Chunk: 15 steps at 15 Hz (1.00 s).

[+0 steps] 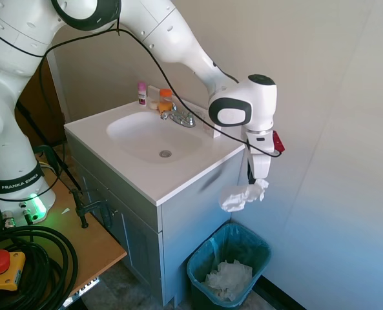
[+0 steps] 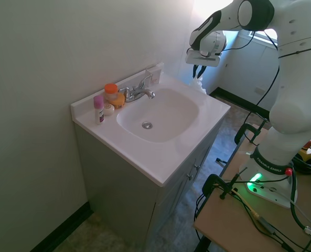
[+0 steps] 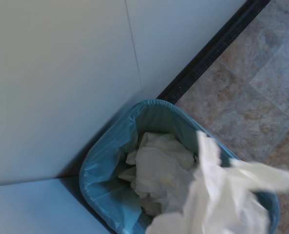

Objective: Throw the tissue in the trash bin

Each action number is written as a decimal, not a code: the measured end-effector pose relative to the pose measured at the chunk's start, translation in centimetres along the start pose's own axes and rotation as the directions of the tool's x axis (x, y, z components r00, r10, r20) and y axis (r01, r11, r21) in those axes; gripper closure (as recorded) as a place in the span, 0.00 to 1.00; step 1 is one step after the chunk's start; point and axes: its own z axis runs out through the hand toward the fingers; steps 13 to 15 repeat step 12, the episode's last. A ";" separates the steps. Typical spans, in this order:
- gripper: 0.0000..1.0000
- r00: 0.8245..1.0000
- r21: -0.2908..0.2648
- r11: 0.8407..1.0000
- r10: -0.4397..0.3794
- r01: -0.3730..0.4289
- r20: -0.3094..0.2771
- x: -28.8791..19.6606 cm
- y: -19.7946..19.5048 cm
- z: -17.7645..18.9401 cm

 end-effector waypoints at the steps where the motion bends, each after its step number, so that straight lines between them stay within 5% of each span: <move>1: 0.00 1.000 0.003 1.000 -0.007 0.007 0.002 0.1 0.0 -0.1; 4: 0.00 0.999 0.068 0.997 -0.049 0.048 0.014 0.2 -0.2 -2.8; 9: 0.00 0.994 0.207 0.972 -0.109 0.108 -0.005 -1.2 3.5 -13.5; 15: 0.00 0.984 0.229 0.958 -0.176 0.175 -0.015 -4.7 6.6 -16.9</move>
